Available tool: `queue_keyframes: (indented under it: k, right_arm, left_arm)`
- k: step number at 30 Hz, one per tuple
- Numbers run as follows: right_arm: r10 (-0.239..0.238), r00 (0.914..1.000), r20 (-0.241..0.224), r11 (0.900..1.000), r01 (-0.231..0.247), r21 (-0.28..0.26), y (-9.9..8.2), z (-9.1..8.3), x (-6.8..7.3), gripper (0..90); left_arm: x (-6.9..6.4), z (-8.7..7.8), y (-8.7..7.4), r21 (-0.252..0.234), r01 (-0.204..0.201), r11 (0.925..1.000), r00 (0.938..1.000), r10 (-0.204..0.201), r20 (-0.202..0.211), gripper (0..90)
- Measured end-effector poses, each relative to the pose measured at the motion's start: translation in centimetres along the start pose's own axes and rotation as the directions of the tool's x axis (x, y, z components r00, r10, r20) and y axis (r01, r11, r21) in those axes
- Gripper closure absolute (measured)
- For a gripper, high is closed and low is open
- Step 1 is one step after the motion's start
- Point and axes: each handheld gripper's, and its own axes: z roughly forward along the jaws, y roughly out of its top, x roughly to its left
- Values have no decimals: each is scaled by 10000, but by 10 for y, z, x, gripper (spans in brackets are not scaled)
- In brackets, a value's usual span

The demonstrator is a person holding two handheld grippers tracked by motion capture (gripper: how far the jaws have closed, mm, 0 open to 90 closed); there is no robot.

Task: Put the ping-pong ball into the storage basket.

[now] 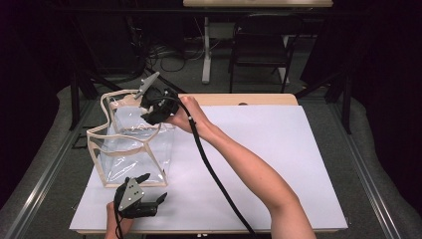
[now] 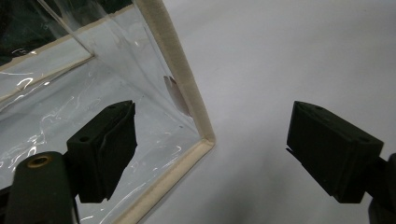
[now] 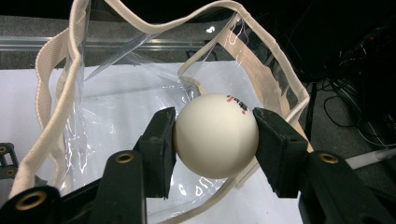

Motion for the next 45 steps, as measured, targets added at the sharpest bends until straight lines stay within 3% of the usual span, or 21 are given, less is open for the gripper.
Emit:
queue_keyframes:
  k: [45]
  right_arm:
    - [-11,9990,-442,9947,56,1025,-3,15,3,503]
  left_arm:
    - [0,0,0,12,-19,10000,10000,19,7,160]
